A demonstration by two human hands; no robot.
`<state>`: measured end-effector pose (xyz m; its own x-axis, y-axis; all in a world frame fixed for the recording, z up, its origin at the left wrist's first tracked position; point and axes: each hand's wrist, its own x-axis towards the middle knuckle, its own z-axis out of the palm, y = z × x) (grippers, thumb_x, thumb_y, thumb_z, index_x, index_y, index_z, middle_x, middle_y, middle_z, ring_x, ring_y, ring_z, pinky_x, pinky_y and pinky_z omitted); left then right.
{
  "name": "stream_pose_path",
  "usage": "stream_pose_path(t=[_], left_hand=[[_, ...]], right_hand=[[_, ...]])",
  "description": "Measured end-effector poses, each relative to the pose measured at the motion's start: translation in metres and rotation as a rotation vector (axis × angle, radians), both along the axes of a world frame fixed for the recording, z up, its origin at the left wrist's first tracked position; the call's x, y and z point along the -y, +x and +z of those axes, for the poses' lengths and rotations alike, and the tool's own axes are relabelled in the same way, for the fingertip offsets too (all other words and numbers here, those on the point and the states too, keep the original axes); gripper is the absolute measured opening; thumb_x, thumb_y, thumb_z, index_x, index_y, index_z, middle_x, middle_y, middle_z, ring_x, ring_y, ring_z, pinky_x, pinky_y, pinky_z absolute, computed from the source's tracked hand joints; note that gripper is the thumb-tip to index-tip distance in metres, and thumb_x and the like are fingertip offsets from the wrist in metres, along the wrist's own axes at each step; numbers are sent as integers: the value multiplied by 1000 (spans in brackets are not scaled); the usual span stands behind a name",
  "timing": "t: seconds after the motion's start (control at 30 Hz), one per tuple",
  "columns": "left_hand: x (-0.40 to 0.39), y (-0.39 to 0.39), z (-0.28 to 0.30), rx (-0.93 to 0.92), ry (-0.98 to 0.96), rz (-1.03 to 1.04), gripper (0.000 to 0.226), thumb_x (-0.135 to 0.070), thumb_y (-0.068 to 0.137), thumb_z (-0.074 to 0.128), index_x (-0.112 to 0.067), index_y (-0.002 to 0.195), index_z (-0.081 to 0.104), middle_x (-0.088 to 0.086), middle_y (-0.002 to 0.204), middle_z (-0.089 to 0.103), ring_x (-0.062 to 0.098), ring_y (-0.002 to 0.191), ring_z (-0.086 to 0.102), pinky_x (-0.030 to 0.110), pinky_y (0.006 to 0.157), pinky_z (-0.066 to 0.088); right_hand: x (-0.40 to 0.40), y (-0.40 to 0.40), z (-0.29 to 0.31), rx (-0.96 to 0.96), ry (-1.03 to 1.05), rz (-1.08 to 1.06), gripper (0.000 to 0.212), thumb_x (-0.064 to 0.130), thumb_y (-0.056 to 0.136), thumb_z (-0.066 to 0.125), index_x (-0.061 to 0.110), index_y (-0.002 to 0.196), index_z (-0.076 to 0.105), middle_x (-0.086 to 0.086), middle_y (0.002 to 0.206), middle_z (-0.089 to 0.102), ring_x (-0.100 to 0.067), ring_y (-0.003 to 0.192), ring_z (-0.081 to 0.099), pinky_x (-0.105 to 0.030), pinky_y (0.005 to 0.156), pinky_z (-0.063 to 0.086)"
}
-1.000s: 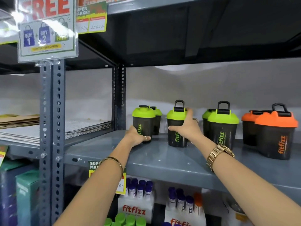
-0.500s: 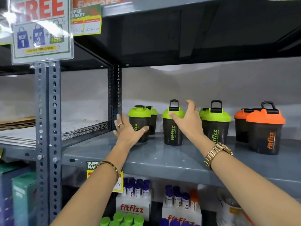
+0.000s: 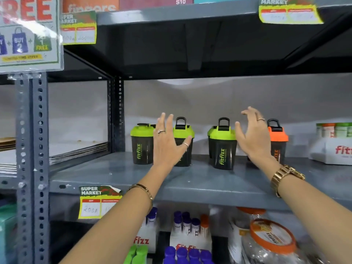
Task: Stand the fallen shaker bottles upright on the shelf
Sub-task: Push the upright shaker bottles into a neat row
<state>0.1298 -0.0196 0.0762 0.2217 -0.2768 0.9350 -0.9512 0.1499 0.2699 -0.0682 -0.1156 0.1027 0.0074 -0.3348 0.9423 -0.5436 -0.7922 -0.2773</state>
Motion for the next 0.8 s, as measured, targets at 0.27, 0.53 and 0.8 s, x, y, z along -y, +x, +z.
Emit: stream_pose_path(t=[0.27,0.53,0.8], left_hand=[[31,-58,3,9,25,-216,79,-34,78,71,-17,140,25,11,151,14,26,135,18,39,99,36],[64,-92,1,-170,307,-341,102,-23,69,81,-29,143,10,23,150,-7,34,133,22,36,101,29],[89,-94,-9,-256,510,-346,115,-5,71,77,-37,141,-9,28,147,-9,43,122,38,46,100,36]], right_hand=[[15,-51,-7,-7,156,-150,60,16,81,61,8,136,40,-16,149,31,-33,139,26,-46,97,43],[33,-66,-24,-71,480,-116,97,21,72,77,29,146,17,-23,153,6,-50,129,35,-50,102,38],[46,-65,-30,-82,590,-33,107,5,74,75,32,148,2,-25,146,14,-48,118,46,-47,101,40]])
